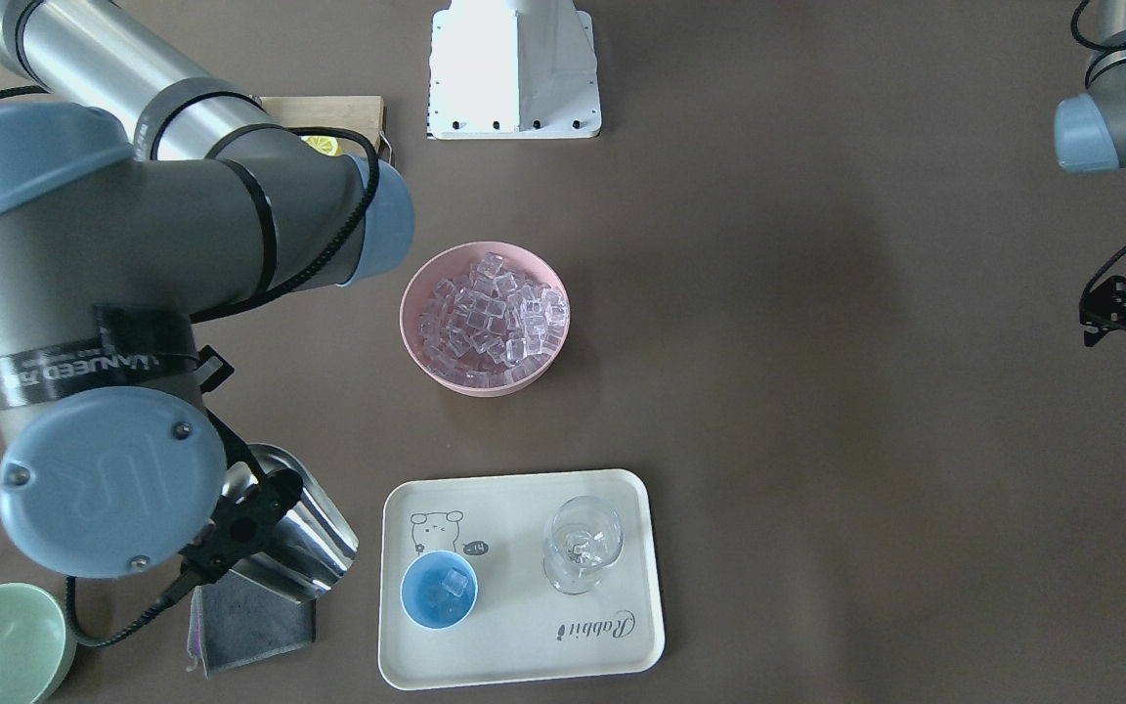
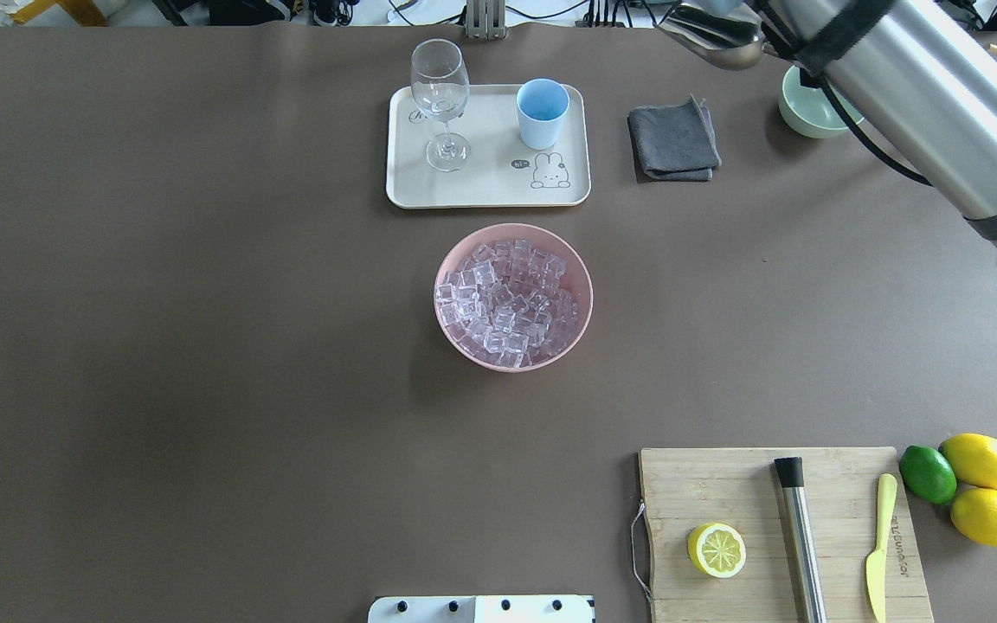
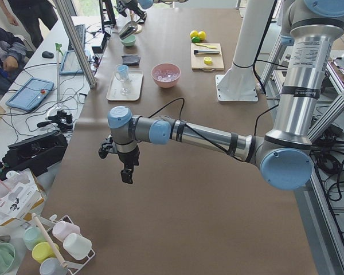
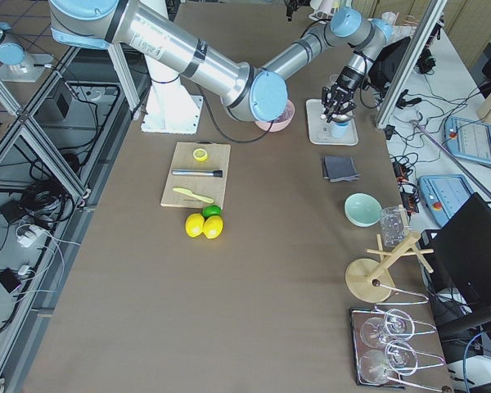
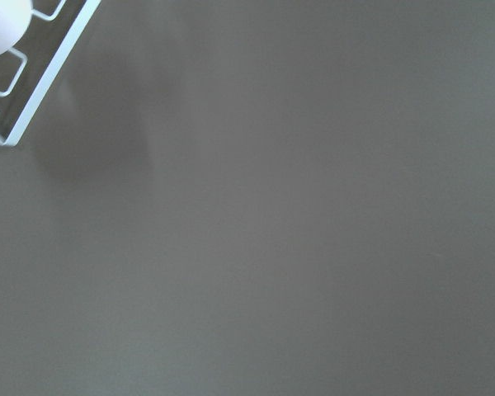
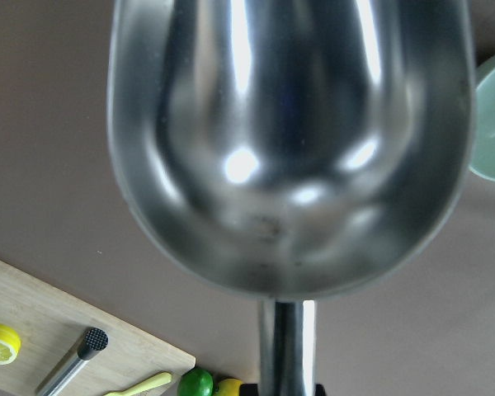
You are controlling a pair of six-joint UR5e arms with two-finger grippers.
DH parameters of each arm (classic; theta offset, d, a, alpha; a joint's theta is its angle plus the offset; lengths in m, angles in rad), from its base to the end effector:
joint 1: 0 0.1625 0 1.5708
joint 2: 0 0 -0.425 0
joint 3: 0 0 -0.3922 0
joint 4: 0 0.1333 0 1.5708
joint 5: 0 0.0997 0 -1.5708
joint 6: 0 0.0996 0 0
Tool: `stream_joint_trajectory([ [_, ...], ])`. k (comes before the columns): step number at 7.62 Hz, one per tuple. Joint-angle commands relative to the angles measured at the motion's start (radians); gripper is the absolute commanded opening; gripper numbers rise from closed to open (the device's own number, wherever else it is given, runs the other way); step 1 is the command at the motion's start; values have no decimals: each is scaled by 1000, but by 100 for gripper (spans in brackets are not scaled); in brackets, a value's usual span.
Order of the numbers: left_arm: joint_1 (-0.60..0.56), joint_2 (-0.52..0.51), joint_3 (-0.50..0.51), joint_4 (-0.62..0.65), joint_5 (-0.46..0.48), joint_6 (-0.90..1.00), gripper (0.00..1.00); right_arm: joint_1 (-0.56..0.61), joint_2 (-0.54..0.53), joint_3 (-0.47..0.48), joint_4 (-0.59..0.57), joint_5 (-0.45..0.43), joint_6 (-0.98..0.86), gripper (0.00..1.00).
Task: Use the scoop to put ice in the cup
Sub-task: 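Carry the empty scoop back toward its spot near the table edge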
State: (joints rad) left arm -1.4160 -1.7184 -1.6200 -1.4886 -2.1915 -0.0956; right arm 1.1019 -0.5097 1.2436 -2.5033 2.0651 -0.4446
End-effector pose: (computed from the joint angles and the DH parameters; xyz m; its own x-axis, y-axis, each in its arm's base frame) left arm 0.0112 -0.5604 0.5753 0.8045 0.0966 -0.5861 -0.0767 0.9953 0.0587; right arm -0.2588 -0.7014 0.2128 0.5566 -0.6599 0.5047 0.7559 0.6543 0.0219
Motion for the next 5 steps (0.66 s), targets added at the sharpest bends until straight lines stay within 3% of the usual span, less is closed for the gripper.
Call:
stream_joint_trajectory([
  [1, -131, 22, 46, 33, -50, 0, 100, 71, -337, 376, 33, 98, 168, 0],
  [3, -135, 30, 40, 25, -50, 2, 100, 101, -562, 564, 104, 124, 294, 0],
  [5, -135, 31, 43, 24, -51, 4, 100, 124, -700, 605, 205, 242, 473, 0],
])
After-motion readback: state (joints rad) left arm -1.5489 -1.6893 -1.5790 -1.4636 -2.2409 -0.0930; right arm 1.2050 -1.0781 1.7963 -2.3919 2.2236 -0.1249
